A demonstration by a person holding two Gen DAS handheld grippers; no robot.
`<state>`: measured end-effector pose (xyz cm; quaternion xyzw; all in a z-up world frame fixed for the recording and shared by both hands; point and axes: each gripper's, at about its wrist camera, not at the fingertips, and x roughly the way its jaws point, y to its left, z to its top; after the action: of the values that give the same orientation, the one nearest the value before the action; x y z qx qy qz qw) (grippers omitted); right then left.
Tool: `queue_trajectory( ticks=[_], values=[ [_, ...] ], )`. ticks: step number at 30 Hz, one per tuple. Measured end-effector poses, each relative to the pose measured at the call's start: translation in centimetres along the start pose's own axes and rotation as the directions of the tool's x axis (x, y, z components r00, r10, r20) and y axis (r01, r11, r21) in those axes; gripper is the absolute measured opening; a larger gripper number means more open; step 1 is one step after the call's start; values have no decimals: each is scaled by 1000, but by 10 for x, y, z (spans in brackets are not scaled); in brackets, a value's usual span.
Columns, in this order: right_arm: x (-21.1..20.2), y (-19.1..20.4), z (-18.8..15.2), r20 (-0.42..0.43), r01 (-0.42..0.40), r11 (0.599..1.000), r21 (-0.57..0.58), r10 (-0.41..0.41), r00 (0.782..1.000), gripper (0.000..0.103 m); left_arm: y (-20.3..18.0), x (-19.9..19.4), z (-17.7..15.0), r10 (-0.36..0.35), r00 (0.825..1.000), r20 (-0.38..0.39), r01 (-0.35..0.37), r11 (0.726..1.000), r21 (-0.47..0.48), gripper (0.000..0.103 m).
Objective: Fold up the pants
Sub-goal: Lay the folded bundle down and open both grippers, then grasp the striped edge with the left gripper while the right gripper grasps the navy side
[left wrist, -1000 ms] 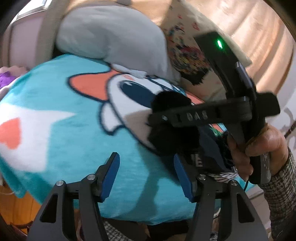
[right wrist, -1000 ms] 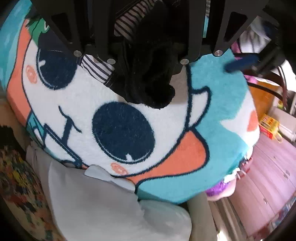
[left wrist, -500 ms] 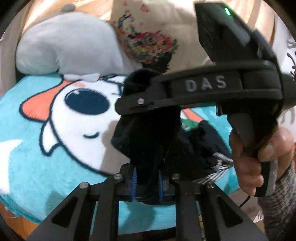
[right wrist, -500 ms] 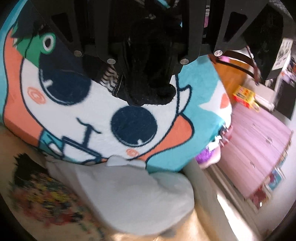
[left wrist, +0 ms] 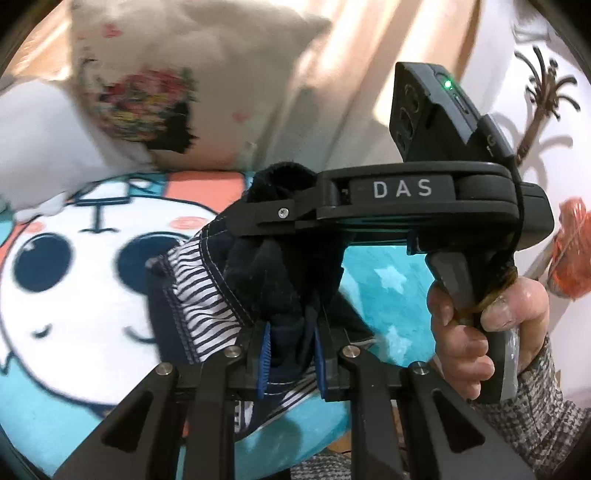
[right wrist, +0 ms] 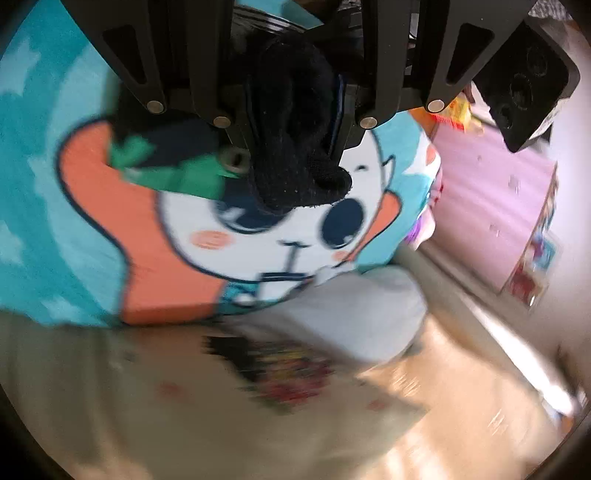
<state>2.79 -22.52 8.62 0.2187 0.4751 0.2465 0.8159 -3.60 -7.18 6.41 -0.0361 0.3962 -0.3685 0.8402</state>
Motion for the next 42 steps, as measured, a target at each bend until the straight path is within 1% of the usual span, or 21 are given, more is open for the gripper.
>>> queue_trajectory(
  ticks=[2,4,5,7,10,12,14,16,17,18,21,22,24,27,30,32,34,36,38,40,42],
  values=[
    [-6,-22,-6,13,6,999,47,-7,1000,34,-10,12,1,-11,1000,-28,11,1000,12,18],
    [-12,-44,-14,26,25,995,95,-27,999,41,-15,14,-1,-27,999,-45,28,999,19,19],
    [-14,-53,-17,32,35,993,111,-39,999,43,-17,13,-3,-33,998,-51,34,999,22,24],
    [-21,-71,-24,61,64,984,164,-75,995,59,-17,6,-5,-48,998,-51,50,998,24,31],
    [-44,-88,-32,148,130,969,210,-163,976,61,-8,-13,-10,-32,999,-32,33,999,13,43],
    [-65,-89,-38,232,135,964,228,-188,954,62,4,-23,-12,6,1000,-11,-7,1000,-10,44],
    [-81,-80,-42,315,84,975,206,-148,937,62,17,-23,-12,22,1000,-12,-23,998,-52,44],
    [-91,-64,-46,360,-19,990,143,-34,932,62,27,-18,-16,31,999,-32,-34,994,-101,44],
    [-92,-58,-48,363,-70,991,116,23,932,62,30,-13,-19,27,998,-48,-33,992,-118,44],
    [-88,-50,-49,348,-152,985,85,114,930,62,32,-8,-20,24,998,-60,-31,991,-126,44],
    [-63,-44,-53,279,-286,955,81,254,926,62,31,5,-28,34,995,-92,-45,991,-126,44],
    [-56,-47,-54,264,-274,957,98,240,934,62,30,7,-29,37,995,-97,-49,991,-123,44],
    [-42,-59,-60,250,-200,966,162,156,956,62,30,9,-31,46,994,-102,-58,992,-116,44],
    [-35,-81,-71,251,-174,956,236,113,961,62,31,7,-32,45,994,-99,-55,993,-107,44],
    [-44,-98,-82,290,-219,936,275,136,947,62,35,3,-31,39,995,-93,-50,992,-113,44],
    [-54,-99,-84,312,-200,942,269,111,944,66,37,-2,-28,29,996,-79,-38,992,-120,44],
    [-64,-98,-88,337,-160,951,264,65,939,76,38,-10,-26,25,998,-56,-32,992,-121,44],
    [-73,-103,-94,353,-148,956,254,51,934,76,41,-18,-23,21,999,-26,-24,991,-130,46],
    [-73,-105,-96,355,-155,954,255,57,933,78,50,-20,-19,17,1000,-7,-18,986,-166,60],
    [-70,-107,-98,343,-135,956,260,39,938,78,62,-16,-13,-12,1000,1,12,977,-213,64],
    [-62,-110,-98,324,-129,954,271,36,945,78,72,-7,-7,-33,999,-9,30,969,-244,64]
  ],
)
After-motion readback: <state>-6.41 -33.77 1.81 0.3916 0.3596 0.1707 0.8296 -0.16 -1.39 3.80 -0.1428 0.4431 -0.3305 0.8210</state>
